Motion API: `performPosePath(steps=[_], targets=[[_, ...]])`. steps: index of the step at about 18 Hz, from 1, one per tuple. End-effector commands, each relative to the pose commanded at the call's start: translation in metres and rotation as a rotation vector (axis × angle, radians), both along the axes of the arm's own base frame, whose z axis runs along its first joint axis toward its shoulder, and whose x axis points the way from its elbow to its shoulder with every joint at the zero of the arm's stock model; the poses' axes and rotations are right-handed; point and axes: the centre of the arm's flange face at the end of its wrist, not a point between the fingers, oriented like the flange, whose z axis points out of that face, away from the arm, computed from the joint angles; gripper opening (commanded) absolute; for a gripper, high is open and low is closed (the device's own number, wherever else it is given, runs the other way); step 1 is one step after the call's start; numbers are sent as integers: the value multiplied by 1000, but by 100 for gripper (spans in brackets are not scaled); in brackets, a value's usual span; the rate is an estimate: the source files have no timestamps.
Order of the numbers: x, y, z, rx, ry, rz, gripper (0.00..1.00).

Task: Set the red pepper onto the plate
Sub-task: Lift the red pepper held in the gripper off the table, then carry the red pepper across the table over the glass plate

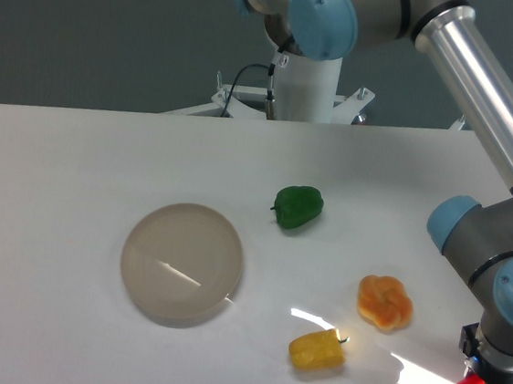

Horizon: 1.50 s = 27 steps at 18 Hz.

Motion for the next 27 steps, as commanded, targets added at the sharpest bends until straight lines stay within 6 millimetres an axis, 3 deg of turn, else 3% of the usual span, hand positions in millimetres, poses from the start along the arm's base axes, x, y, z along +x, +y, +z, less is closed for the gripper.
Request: performPosePath(steps=[6, 9, 14, 16, 21, 24, 26, 27], targets=[[23, 11, 20, 9, -19, -5, 36], [58, 19, 42, 2, -39, -15, 36], [127, 21, 75, 3, -72, 15, 36], [172, 20, 82, 11, -120, 12, 36], [248, 20, 77, 2, -189, 84, 36], [295, 32, 70, 0, -210, 127, 36], [338, 46, 54, 16, -215, 161, 36], [350, 52, 49, 27, -212, 172, 36]])
